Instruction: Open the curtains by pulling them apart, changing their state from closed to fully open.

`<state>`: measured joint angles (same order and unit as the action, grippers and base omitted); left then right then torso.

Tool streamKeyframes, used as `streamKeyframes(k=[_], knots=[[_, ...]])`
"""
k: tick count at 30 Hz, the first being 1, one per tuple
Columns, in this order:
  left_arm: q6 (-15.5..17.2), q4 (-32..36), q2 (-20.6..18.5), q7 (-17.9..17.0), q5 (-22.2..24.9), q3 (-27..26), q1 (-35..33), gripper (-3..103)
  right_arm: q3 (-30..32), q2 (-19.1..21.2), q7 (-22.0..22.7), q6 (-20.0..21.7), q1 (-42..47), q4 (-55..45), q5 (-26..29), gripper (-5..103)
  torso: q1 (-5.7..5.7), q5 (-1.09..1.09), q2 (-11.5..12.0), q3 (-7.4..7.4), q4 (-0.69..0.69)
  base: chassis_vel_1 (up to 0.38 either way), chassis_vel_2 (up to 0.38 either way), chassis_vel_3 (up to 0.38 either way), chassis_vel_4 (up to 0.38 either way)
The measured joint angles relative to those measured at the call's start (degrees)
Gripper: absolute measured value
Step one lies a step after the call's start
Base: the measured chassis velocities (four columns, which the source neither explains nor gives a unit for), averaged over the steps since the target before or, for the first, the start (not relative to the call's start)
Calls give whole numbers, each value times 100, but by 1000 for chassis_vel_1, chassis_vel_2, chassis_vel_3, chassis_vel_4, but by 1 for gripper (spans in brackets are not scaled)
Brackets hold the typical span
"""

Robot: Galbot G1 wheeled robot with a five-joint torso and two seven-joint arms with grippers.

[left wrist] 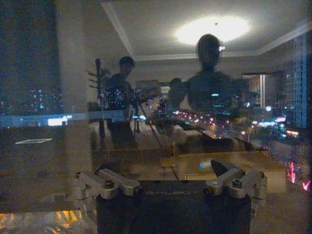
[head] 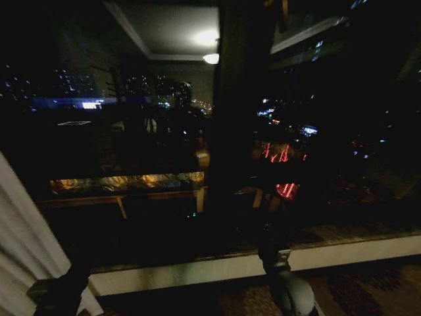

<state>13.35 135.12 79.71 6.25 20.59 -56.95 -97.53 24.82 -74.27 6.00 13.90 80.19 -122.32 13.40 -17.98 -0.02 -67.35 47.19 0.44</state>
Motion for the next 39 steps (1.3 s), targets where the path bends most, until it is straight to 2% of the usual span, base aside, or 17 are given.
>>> streamKeyframes(k=[9, 13, 18, 29, 39], knots=[[-24, -141, -13, -14, 7, -11, 74, 100, -100, -61, -125, -186, -51, 132, -289, 100, 0, -2, 0, 0, 0, -297, -334, 279, 338], [-29, -181, -35, -19, 28, -30, 100, 100, -157, -79, -186, -168, -82, 163, -467, 100, 0, -4, 0, 1, 0, -52, -96, 95, 51], [-108, -270, -25, -24, 31, -43, 100, 100, -335, -113, -198, -156, -82, 181, -650, 100, 0, 9, 0, 0, -3, 17, 24, -16, -17], [-341, -367, -6, -20, 36, -114, -28, 100, -659, -157, -193, -155, -33, 187, -982, 100, 0, -2, 0, 0, 0, 65, 59, -66, -58], [-437, -394, 5, -19, 45, -175, -94, 100, -759, -151, -188, -155, -36, 192, -1041, 100, 0, 0, 0, 0, 0, 201, 196, -186, -205]])
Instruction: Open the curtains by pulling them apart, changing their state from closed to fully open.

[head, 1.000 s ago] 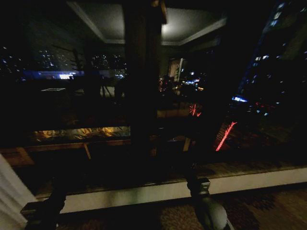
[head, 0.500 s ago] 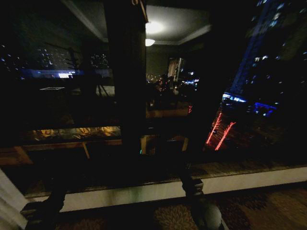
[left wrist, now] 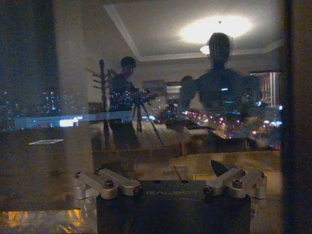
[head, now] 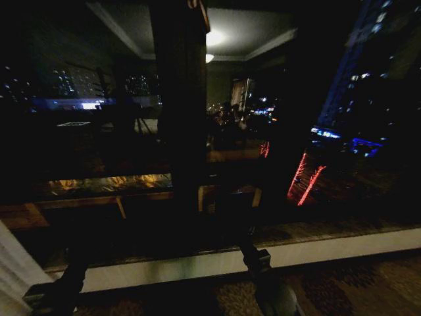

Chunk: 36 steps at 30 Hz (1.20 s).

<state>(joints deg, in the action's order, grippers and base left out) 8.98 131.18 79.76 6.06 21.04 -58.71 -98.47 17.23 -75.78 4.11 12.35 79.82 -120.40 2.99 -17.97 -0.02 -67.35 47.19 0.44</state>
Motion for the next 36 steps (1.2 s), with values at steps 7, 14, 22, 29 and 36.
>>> streamKeyframes(k=[7, 14, 22, 29, 36], knots=[[-5, 8, 4, 0, 0, 3, 34, 100, 10, 7, 6, -4, 26, -16, 2, 100, 0, 0, 0, -1, 0, 325, 330, -329, -314], [-21, 44, 26, -2, 0, 1, 13, 100, 33, 16, 9, -20, 63, -45, 8, 100, 0, 0, 0, 0, 0, 340, 360, -342, -336], [-61, 62, 42, -10, -1, -21, 4, 100, 38, 16, 12, -71, 62, -51, 36, 100, 0, -1, 0, 0, 0, 352, 350, -353, -365], [-65, 109, 130, -15, -20, -16, -4, 100, 34, 18, 11, -121, 73, -19, 49, 100, 0, 0, 0, 0, -1, 286, 275, -295, -275], [-66, 133, 191, -24, -49, 4, 13, 100, 35, 38, 14, -197, 51, 25, 198, 100, 0, 2, 0, 0, -1, 121, 110, -125, -114]])
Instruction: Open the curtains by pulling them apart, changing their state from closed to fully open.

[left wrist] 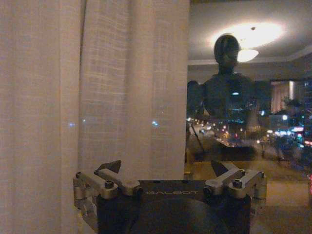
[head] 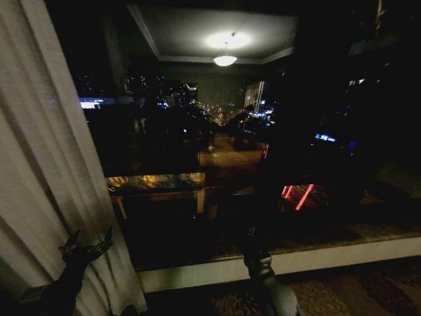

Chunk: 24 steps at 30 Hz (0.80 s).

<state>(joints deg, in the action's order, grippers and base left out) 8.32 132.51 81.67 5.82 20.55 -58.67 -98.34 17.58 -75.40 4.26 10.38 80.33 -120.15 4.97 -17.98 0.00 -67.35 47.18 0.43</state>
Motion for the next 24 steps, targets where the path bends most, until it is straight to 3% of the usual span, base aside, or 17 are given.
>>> streamKeyframes(k=[9, 13, 14, 17, 20, 24], knots=[[70, -77, -151, -154, -25, -16, 163, 100, -58, -13, 1, -7, -35, 69, 5, 100, 1, -4, 0, 0, 2, 0, 0, 0, 0], [521, -82, -289, -1296, -113, 67, 527, 100, -96, -13, -1, -8, -55, 110, 5, 100, 0, -1, 0, 0, 1, 0, 0, 0, 0], [521, -82, -289, -1296, -113, 67, 527, 100, -96, -13, -1, -8, -55, 110, 5, 100, 0, -1, 0, 0, 1, 0, 0, 0, 0], [697, -104, -384, -1853, -121, 87, 695, 100, -135, -2, -5, -9, -41, 114, 2, 100, 0, -2, 0, 0, 1, 0, 0, 0, 0], [713, -162, -469, -1866, -116, 95, 723, 100, -146, -6, -5, -9, -38, 114, -3, 100, 1, -2, 0, 0, 0, 0, 0, 0, 0], [713, -241, -626, -1408, -82, 84, 723, 100, -149, -15, -5, -7, -55, 50, -9, 100, 0, -2, 1, 1, 1, 0, 0, 0, 0]])
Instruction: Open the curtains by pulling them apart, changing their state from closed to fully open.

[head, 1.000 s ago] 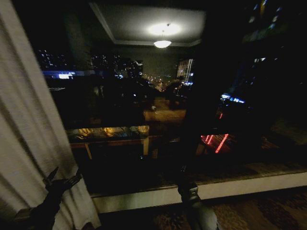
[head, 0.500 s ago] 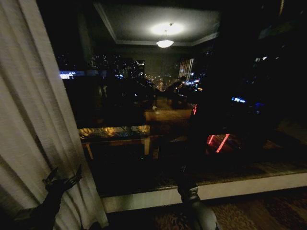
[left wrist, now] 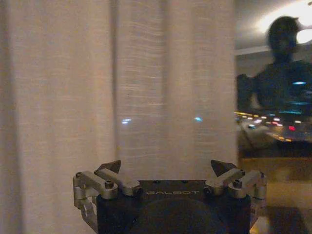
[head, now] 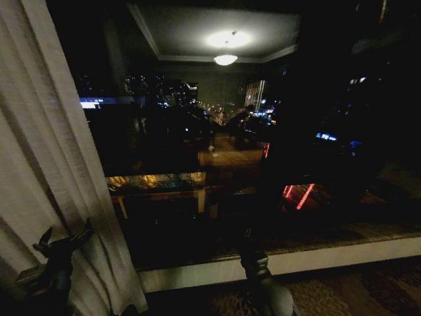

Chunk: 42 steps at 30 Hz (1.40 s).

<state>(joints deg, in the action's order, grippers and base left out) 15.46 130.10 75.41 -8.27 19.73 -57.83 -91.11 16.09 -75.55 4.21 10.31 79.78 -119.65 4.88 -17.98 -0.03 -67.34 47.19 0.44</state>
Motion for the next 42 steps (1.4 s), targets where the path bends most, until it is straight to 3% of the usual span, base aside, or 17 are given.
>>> streamKeyframes(k=[5, 14, 15, 18, 21, 24, 27, 29, 31, 33, 37, 40, 42], knots=[[8, -104, -255, 489, 266, -67, -11, 100, 41, -10, 2, 4, 21, -50, -4, 100, 0, 0, -1, 0, -1, 0, 0, 0, 0], [156, -741, -928, 543, 704, -73, 434, 103, 191, 1, 11, 1, 125, -168, -8, 100, 0, 1, 0, 0, 1, 0, 0, 0, 0], [182, -827, -978, 543, 785, -45, 516, 96, 226, 1, 14, 1, 144, -188, -9, 100, 0, 1, 0, 0, 0, 0, 0, 0, 0], [185, -902, -992, 571, 848, 0, 581, 90, 253, -1, 18, 0, 162, -213, -13, 100, 0, 1, 0, 0, 1, 0, 0, 0, 0], [185, -919, -984, 666, 921, 24, 598, 75, 265, -12, 23, 1, 161, -239, -21, 100, 0, 0, 0, 0, 0, 0, 0, 0, 0], [185, -931, -982, 684, 976, 20, 613, 69, 266, -30, 25, 1, 163, -255, -27, 100, 0, 0, 0, 0, 0, 0, 0, 0, 0], [185, -941, -994, 671, 1055, -20, 645, 53, 263, -66, 26, -2, 192, -258, -46, 100, 0, 0, 0, 0, 0, 0, 0, 0, 0], [185, -941, -996, 637, 1066, -27, 655, 47, 262, -71, 27, -7, 200, -257, -54, 100, 0, 0, 0, 0, 0, 0, 0, 0, 0], [208, -921, -993, 475, 1088, -30, 677, 36, 261, -74, 28, -16, 207, -256, -73, 100, 0, 0, 0, 0, 0, 0, 0, 0, 0], [229, -904, -985, 384, 1106, -34, 686, 36, 261, -71, 29, -18, 207, -257, -79, 100, 0, 0, 0, 0, 0, 0, 0, 0, 0], [287, -895, -960, 111, 1127, -86, 704, 20, 263, -49, 29, -18, 191, -270, -82, 100, 0, 0, 0, 0, 0, 0, 0, 0, 0], [405, -884, -950, -466, 1147, -250, 723, 4, 248, -31, 30, -19, 177, -268, -82, 100, 0, 0, 0, 0, 0, 0, 0, 0, 0], [434, -882, -949, -624, 1152, -318, 733, 4, 235, -31, 30, -18, 175, -263, -82, 100, 0, 0, 0, 0, 0, 0, 0, 0, 0]])
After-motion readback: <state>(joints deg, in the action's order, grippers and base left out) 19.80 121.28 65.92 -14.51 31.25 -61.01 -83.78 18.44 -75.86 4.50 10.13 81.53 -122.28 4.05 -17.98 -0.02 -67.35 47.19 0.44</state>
